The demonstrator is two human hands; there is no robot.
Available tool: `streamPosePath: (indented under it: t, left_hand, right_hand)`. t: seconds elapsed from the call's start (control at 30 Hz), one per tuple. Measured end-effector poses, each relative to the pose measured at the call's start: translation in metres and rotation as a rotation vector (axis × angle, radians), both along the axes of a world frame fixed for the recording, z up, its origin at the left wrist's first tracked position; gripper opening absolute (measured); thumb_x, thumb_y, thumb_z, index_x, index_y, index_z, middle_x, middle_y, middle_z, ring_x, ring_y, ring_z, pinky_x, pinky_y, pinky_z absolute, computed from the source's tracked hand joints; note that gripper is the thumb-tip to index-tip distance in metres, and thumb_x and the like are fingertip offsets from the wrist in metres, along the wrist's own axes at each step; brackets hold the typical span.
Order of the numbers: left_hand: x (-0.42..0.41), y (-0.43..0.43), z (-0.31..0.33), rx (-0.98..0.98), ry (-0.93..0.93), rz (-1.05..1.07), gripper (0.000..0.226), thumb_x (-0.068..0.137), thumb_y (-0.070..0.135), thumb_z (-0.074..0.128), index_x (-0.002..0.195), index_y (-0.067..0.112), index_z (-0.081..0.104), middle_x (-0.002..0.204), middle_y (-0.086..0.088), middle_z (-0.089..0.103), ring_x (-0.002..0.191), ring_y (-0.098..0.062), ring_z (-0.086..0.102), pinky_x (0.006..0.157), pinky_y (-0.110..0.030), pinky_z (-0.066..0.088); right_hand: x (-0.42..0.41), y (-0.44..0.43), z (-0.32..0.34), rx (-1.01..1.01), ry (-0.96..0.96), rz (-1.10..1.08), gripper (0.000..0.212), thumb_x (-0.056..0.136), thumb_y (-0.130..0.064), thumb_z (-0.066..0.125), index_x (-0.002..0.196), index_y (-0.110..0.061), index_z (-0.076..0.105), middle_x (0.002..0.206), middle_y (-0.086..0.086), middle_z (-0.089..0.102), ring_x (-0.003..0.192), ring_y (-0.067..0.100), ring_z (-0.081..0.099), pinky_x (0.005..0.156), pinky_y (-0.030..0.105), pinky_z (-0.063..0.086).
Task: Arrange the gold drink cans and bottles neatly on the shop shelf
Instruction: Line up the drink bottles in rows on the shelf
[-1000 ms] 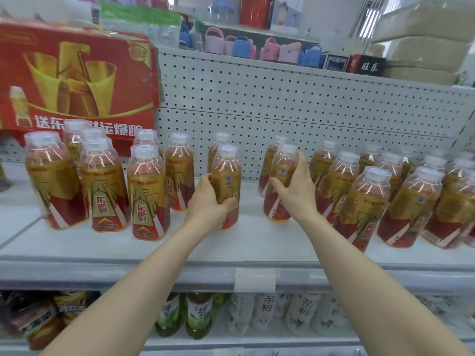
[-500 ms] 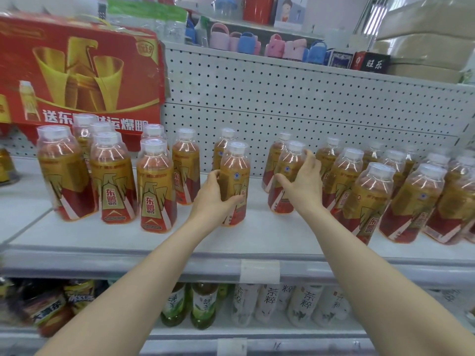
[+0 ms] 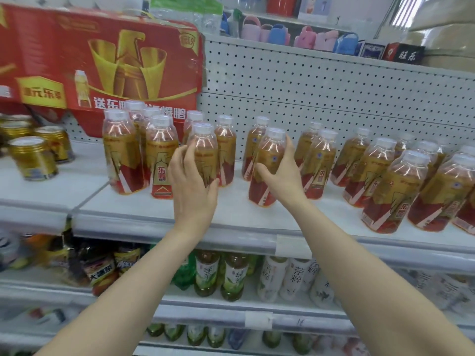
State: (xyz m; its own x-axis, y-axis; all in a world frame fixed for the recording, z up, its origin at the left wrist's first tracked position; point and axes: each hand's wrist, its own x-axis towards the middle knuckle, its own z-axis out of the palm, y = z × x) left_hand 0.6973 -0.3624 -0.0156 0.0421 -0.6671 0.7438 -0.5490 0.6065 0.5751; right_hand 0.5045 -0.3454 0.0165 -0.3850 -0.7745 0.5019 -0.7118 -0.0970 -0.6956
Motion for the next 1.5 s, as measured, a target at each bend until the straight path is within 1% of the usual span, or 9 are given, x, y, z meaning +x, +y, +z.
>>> streamPosePath:
  t: [0.1,0.23,0.5,0.67,0.87,0.97,1.07,1.23,1.5]
  left_hand:
    - [0.006,-0.014,-0.002,0.303,0.081,-0.119,0.093,0.086,0.023,0.073,0.155,0.019,0.010,0.157,-0.006,0.025,0.144,-0.021,0.025,0.118,-0.039,0.026]
    - [0.011,-0.029,-0.004,0.441,0.060,-0.141,0.087,0.083,0.032,0.075,0.150,0.016,0.022,0.142,-0.005,0.048,0.131,-0.026,0.046,0.108,-0.048,0.041]
    - [-0.010,-0.022,-0.003,0.460,0.035,-0.248,0.082,0.082,0.032,0.078,0.146,0.018,0.027,0.136,-0.001,0.053,0.125,-0.024,0.051,0.105,-0.044,0.044]
    - [-0.034,-0.013,-0.001,0.459,0.011,-0.343,0.083,0.081,0.029,0.078,0.146,0.018,0.027,0.138,-0.001,0.052,0.127,-0.023,0.050,0.106,-0.046,0.044]
    - [-0.047,-0.015,-0.001,0.478,-0.011,-0.385,0.086,0.081,0.032,0.078,0.147,0.020,0.023,0.142,-0.003,0.050,0.129,-0.025,0.049,0.106,-0.048,0.043]
    - [-0.050,-0.016,-0.001,0.492,-0.011,-0.391,0.088,0.082,0.032,0.077,0.148,0.020,0.022,0.144,-0.003,0.048,0.130,-0.026,0.048,0.107,-0.049,0.043]
    - [-0.050,-0.016,0.000,0.505,0.001,-0.400,0.087,0.081,0.031,0.078,0.148,0.021,0.023,0.143,-0.002,0.048,0.130,-0.025,0.048,0.106,-0.048,0.044]
    - [-0.050,-0.011,0.002,0.514,0.026,-0.367,0.086,0.081,0.028,0.079,0.147,0.021,0.025,0.141,-0.002,0.050,0.129,-0.024,0.049,0.104,-0.045,0.044]
    - [-0.038,-0.004,0.006,0.518,0.030,-0.295,0.082,0.082,0.026,0.078,0.145,0.020,0.027,0.137,-0.001,0.052,0.126,-0.023,0.051,0.102,-0.043,0.044]
  right_hand:
    - [-0.001,-0.002,0.003,0.029,-0.038,-0.032,0.090,0.086,-0.035,0.071,0.155,-0.021,0.015,0.139,0.001,0.052,0.122,0.022,0.054,0.106,0.043,0.043]
    - [-0.007,0.007,0.003,0.016,-0.005,-0.140,0.091,0.083,-0.038,0.075,0.153,-0.016,0.019,0.139,0.006,0.051,0.124,0.024,0.052,0.104,0.044,0.044]
    - [-0.050,0.058,0.001,-0.048,0.009,-0.376,0.088,0.075,-0.040,0.081,0.142,-0.018,0.029,0.127,0.005,0.054,0.115,0.024,0.055,0.097,0.044,0.048]
    - [-0.073,0.080,0.004,-0.017,-0.009,-0.447,0.091,0.074,-0.044,0.081,0.144,-0.021,0.027,0.131,0.004,0.051,0.116,0.022,0.052,0.089,0.033,0.040]
    - [-0.083,0.094,0.023,-0.022,-0.112,-0.310,0.082,0.089,-0.057,0.060,0.154,-0.032,0.016,0.129,0.000,0.052,0.117,0.021,0.054,0.102,0.048,0.046]
    - [-0.084,0.099,0.028,0.053,-0.046,-0.222,0.087,0.093,-0.042,0.065,0.157,-0.034,0.007,0.146,0.005,0.048,0.131,0.024,0.048,0.108,0.047,0.041]
    - [-0.087,0.097,0.025,0.084,0.018,-0.241,0.087,0.090,-0.042,0.069,0.157,-0.027,0.015,0.147,0.004,0.048,0.134,0.024,0.046,0.109,0.047,0.041]
    - [-0.087,0.091,0.021,0.049,0.113,-0.329,0.078,0.091,-0.041,0.067,0.151,-0.021,0.023,0.140,0.005,0.048,0.124,0.025,0.051,0.092,0.031,0.037]
    - [-0.089,0.091,0.021,0.061,0.216,-0.368,0.089,0.092,-0.040,0.066,0.156,-0.014,0.011,0.148,0.011,0.039,0.132,0.029,0.044,0.102,0.040,0.041]
